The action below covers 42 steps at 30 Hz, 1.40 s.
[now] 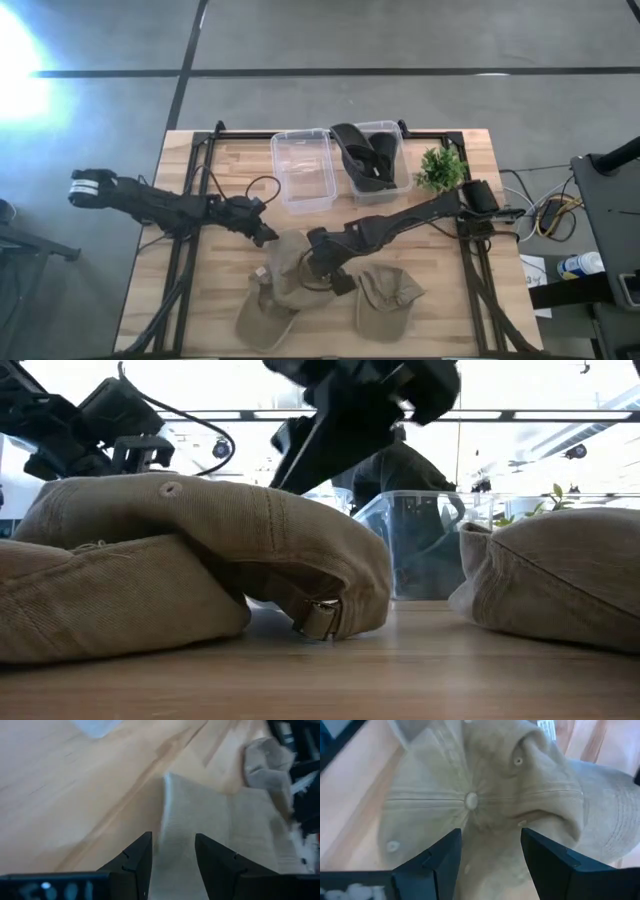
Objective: Pick & Place hat
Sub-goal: Put the top brown cap into the left transparent bin
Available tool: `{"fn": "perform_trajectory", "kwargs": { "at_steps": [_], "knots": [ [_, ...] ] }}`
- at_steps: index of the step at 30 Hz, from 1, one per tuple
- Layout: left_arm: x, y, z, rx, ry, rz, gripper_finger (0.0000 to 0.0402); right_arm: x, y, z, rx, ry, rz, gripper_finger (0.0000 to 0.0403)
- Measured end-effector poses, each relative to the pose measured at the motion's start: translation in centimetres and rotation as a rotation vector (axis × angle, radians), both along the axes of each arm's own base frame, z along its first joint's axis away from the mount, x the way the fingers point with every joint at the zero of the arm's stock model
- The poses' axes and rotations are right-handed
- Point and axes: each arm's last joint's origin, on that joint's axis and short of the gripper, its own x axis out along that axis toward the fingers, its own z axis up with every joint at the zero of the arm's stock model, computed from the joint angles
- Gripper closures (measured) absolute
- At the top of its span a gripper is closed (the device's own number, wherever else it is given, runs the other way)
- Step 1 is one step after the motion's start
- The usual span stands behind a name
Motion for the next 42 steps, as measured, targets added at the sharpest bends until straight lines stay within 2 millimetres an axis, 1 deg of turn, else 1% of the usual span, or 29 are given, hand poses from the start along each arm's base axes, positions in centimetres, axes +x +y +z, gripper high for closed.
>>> {"fn": "perform_trajectory", "kwargs": {
  "at_steps": [4,7,9,13,17,21,24,28,31,34,35,37,39,42],
  "knots": [
    [0.7,-0.1,0.3,-0.013,-0.077,-0.021,0.0259,1.1,-0.2,-1.3,-0.005,0.015,-0.013,0.0202],
    [1.3,-0.3,0.7,-0.053,-0.159,-0.083,0.0259,1.9,-0.6,-2.3,-0.014,0.026,-0.044,0.0202],
    [1.6,-0.4,1.0,-0.096,-0.194,-0.129,0.0259,2.1,-0.8,-2.6,-0.011,0.035,-0.057,0.0202],
    [2.0,-0.8,1.2,-0.191,-0.197,-0.196,0.0259,2.3,-1.3,-2.2,-0.05,0.011,-0.102,0.0202],
    [2.5,-1.1,1.0,-0.204,-0.173,-0.208,0.0259,2.4,-2.2,-1.3,-0.102,-0.029,-0.144,0.0202],
    [2.9,-1.2,1.2,-0.205,-0.161,-0.214,0.0261,2.4,-2.6,-0.5,-0.097,-0.034,-0.158,0.0202],
    [3.1,-1.3,1.7,-0.203,-0.166,-0.227,0.028,2.0,-2.7,-0.2,-0.1,-0.012,-0.159,0.0202],
    [3.0,-1.4,2.8,-0.206,-0.144,-0.245,0.0336,1.3,-2.8,0.4,-0.116,0.029,-0.148,0.0202],
    [2.7,-1.8,4.3,-0.173,-0.123,-0.274,0.0385,0.5,-2.9,0.8,-0.127,0.089,-0.147,0.0202],
    [2.5,-2.2,6.8,-0.15,-0.134,-0.289,0.039,-0.8,-3.1,2.1,-0.117,0.144,-0.179,0.0202],
    [2.3,-2.4,7.8,-0.15,-0.141,-0.297,0.039,-1.2,-3.2,2.9,-0.109,0.139,-0.195,0.0202],
    [2.0,-2.8,10.4,-0.148,-0.178,-0.311,0.039,-2.2,-3.5,4.2,-0.118,0.15,-0.226,0.0202],
    [1.5,-3.1,13.5,-0.13,-0.243,-0.321,0.0391,-3.0,-3.6,5.7,-0.113,0.127,-0.261,0.0202],
    [0.8,-3.2,18.3,-0.02,-0.369,-0.251,0.0391,-4.5,-3.9,7.9,-0.117,0.1,-0.333,0.0202]
  ]
}}
